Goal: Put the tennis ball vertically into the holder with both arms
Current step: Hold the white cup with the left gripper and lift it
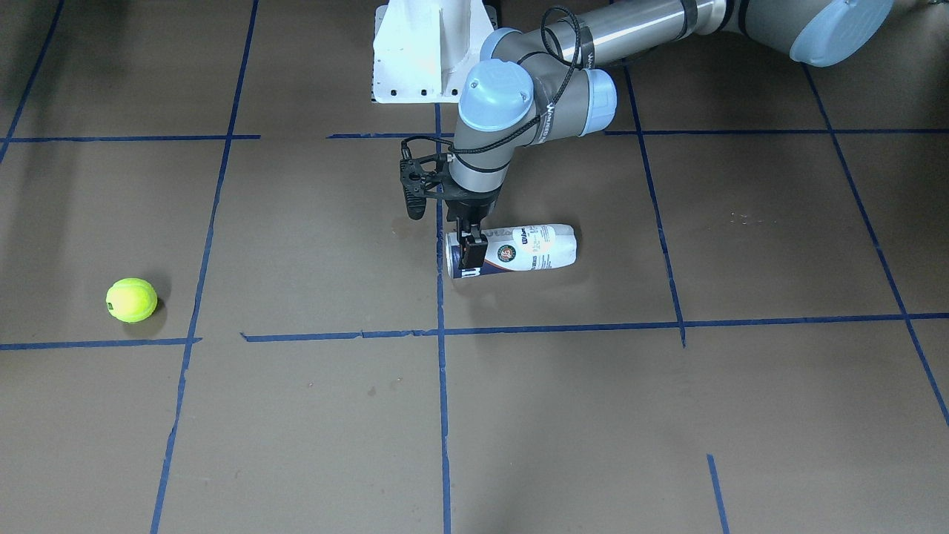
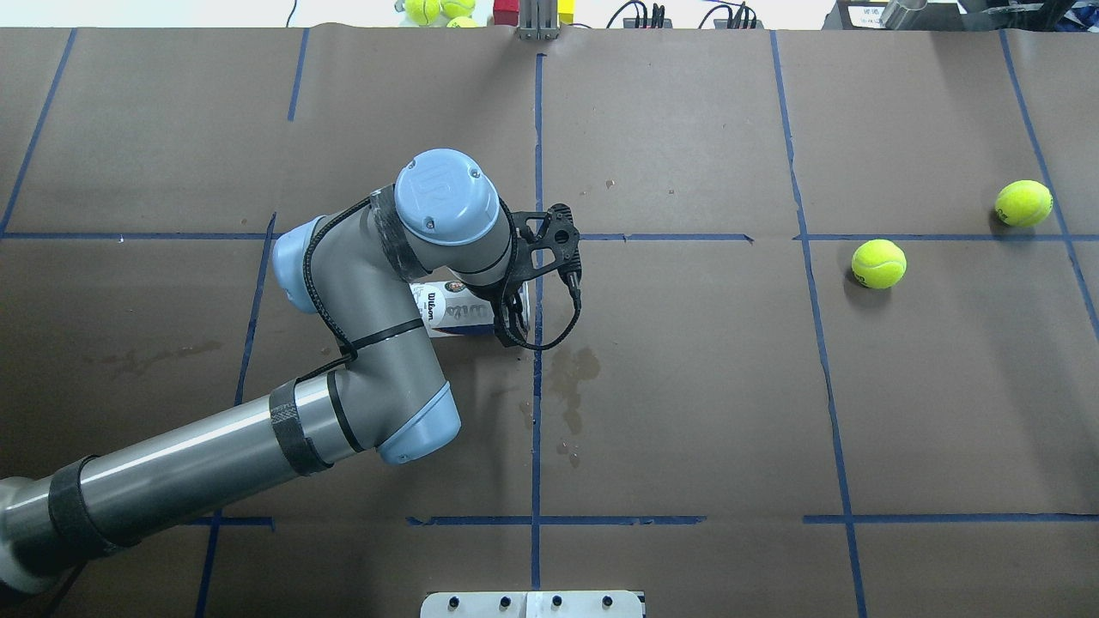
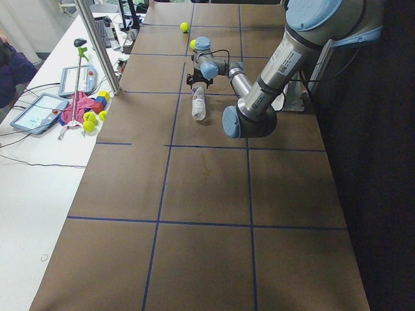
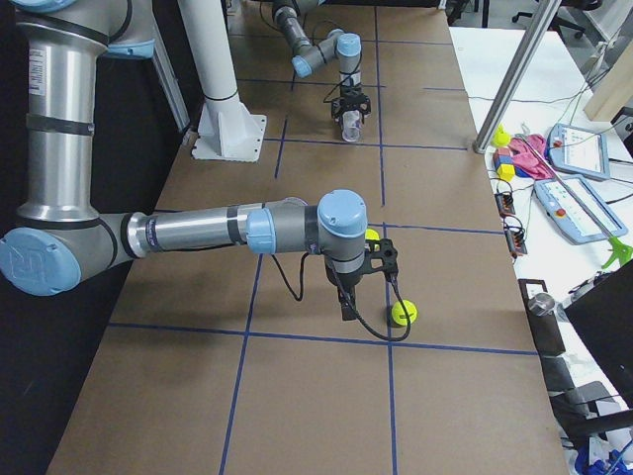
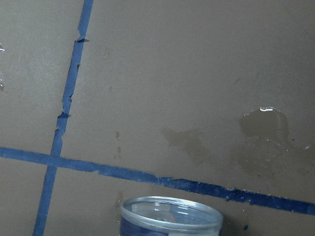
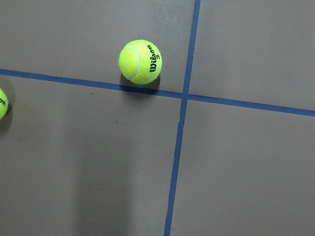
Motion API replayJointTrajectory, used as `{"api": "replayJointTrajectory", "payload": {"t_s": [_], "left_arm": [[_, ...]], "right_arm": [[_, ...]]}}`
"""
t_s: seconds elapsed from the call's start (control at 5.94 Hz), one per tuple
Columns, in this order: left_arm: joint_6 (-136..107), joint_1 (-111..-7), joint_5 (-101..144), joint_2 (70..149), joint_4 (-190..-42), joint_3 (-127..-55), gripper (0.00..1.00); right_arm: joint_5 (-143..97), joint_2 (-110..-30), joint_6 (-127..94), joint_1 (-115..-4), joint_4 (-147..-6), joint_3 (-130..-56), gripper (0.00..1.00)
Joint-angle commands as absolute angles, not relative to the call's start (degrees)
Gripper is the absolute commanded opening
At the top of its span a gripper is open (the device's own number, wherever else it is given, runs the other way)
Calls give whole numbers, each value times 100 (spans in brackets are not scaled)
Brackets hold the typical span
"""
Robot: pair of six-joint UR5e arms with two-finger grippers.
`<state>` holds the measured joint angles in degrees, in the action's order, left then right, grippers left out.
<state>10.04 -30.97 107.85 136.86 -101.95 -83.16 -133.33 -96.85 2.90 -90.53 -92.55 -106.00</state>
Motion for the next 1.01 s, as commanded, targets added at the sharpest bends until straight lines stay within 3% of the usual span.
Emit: {"api": "replayJointTrajectory", "payload": {"t_s": [0.0,0.84], "left_arm": [[1002,-3059,10749,13711,-10195,-8262,100],[1002,-2892,10328,13729,-10474,-7930,100]], "right_arm": [[-13342,-9686,290,-9053,-9255,-10600,100],[-13342,-9712,290,-9053,-9255,-10591,100]]}}
